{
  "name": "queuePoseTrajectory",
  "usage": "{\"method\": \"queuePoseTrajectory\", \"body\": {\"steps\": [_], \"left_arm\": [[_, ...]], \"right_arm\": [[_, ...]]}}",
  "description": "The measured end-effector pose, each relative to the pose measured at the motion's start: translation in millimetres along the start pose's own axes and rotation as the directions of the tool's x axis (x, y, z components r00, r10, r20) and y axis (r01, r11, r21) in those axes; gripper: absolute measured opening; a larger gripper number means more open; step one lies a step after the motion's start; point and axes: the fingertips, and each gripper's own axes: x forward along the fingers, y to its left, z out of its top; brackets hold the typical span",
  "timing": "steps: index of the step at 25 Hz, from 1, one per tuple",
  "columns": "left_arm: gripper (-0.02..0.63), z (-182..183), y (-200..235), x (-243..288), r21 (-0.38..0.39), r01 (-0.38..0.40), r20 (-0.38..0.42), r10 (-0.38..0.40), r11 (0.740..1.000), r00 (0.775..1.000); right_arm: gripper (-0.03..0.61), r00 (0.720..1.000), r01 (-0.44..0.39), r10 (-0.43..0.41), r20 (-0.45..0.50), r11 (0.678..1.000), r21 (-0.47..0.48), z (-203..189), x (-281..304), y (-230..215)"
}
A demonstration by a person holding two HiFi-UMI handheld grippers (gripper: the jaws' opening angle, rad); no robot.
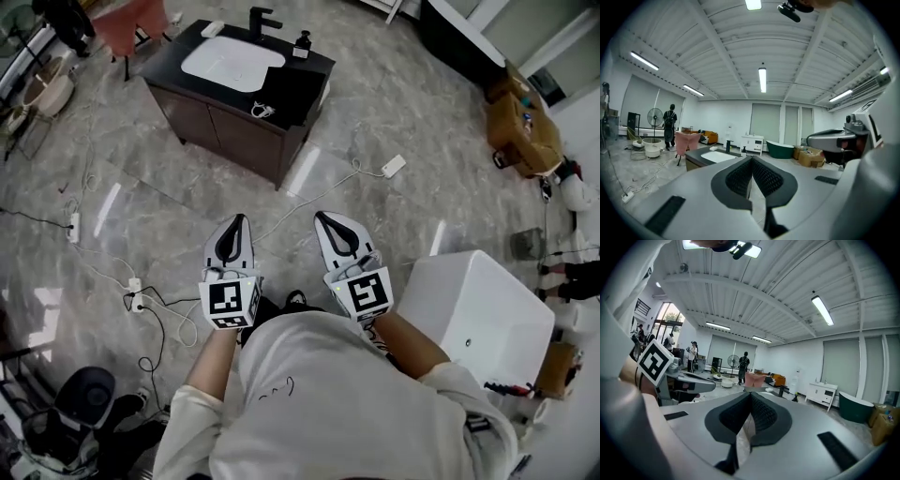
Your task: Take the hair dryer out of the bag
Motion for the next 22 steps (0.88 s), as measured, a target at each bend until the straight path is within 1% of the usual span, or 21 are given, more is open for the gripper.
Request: {"method": "queuePoseTrajectory", "body": {"steps": [2,6,7,9,11,12,14,16,18,22], "left_arm": [[0.020,2,8,-4,0.001,-0.024,0.006,0.024,1.000,1.000],[0.020,12,18,-9,0.081,-0.026,0.010,0.025,0.996,1.000],[0.020,14,24,-11,0.082,-0.026,0.009,0.025,0.996,1.000],[0.020,11,40,-15,0.032,-0.041,0.003,0.041,0.999,0.999],[0.020,9,59,-16,-0.025,-0.072,0.001,0.072,0.997,0.997],[0.020,8,65,-16,-0.040,-0.086,0.004,0.086,0.996,0.996],[0.020,7,76,-17,-0.041,-0.105,0.013,0.105,0.994,0.994],[0.020,7,86,-17,-0.027,-0.117,0.018,0.117,0.993,0.993],[0.020,7,92,-13,-0.018,-0.100,0.012,0.101,0.995,0.995],[0.020,7,94,-6,-0.016,-0.001,0.002,0.001,1.000,1.000]], "right_arm": [[-0.002,1.000,-0.002,0.002,-0.001,1.000,-0.002,5,11,-3],[-0.002,0.999,0.021,-0.022,-0.046,1.000,-0.019,10,22,-10],[-0.002,0.998,0.017,-0.018,-0.052,0.999,-0.031,11,23,-9],[-0.002,0.998,0.000,-0.003,-0.064,0.998,-0.056,8,28,-5],[-0.002,0.998,0.004,-0.008,-0.068,0.998,-0.065,6,38,-4],[-0.002,0.998,0.012,-0.016,-0.063,0.998,-0.061,6,44,-5],[-0.002,0.999,0.029,-0.031,-0.034,0.999,-0.034,8,57,-1],[-0.002,0.999,0.043,-0.043,0.010,0.999,-0.006,14,72,9],[-0.002,0.998,0.050,-0.051,0.040,0.999,0.006,21,86,23],[-0.002,0.998,0.034,-0.035,0.045,0.999,0.023,24,110,51]]}}
